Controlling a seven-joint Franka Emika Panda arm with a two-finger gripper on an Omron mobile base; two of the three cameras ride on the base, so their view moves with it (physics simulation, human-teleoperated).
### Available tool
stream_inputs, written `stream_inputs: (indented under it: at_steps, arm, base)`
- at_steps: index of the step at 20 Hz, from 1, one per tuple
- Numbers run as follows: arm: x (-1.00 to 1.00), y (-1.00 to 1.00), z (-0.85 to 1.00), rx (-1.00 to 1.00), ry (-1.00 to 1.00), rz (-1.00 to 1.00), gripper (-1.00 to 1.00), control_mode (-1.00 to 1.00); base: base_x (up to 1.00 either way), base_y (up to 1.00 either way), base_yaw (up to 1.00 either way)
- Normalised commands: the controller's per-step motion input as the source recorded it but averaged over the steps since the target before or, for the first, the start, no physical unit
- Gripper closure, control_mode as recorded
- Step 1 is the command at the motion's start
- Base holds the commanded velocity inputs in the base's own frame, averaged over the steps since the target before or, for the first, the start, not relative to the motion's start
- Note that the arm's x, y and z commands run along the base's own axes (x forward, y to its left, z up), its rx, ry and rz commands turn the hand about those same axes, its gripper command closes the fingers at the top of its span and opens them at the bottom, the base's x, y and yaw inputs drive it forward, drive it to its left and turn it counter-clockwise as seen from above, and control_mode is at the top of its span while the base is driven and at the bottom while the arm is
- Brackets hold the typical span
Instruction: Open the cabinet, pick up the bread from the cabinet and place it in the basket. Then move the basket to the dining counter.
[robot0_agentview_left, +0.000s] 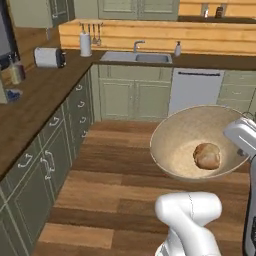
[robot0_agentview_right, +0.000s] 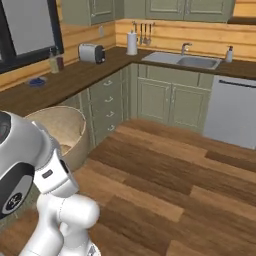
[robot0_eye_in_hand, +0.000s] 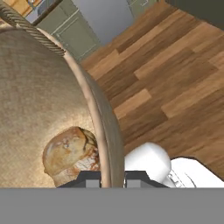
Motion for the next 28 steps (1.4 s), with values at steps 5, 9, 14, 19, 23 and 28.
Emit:
stream_inputs:
  at_steps: [5, 9, 14, 19, 23, 28]
  arm:
    - [0.00, 0.00, 0.00, 0.00, 0.00, 0.00, 1.00, 1.00]
    - [0.00, 0.00, 0.00, 0.00, 0.00, 0.00, 1.00, 1.00]
    - [0.00, 0.00, 0.00, 0.00, 0.00, 0.00, 1.00, 1.00]
    - [0.00, 0.00, 0.00, 0.00, 0.00, 0.00, 1.00, 1.00]
    - [0.00, 0.00, 0.00, 0.00, 0.00, 0.00, 1.00, 1.00]
    - [0.00, 0.00, 0.00, 0.00, 0.00, 0.00, 1.00, 1.00]
  base:
    - [0.03, -0.03, -0.80]
    - [0.02, -0.02, -0.80]
    - [0.08, -0.06, -0.78]
    - [0.32, 0.26, -0.72]
    - [0.73, 0.55, -0.65]
    - [0.88, 0.69, -0.60]
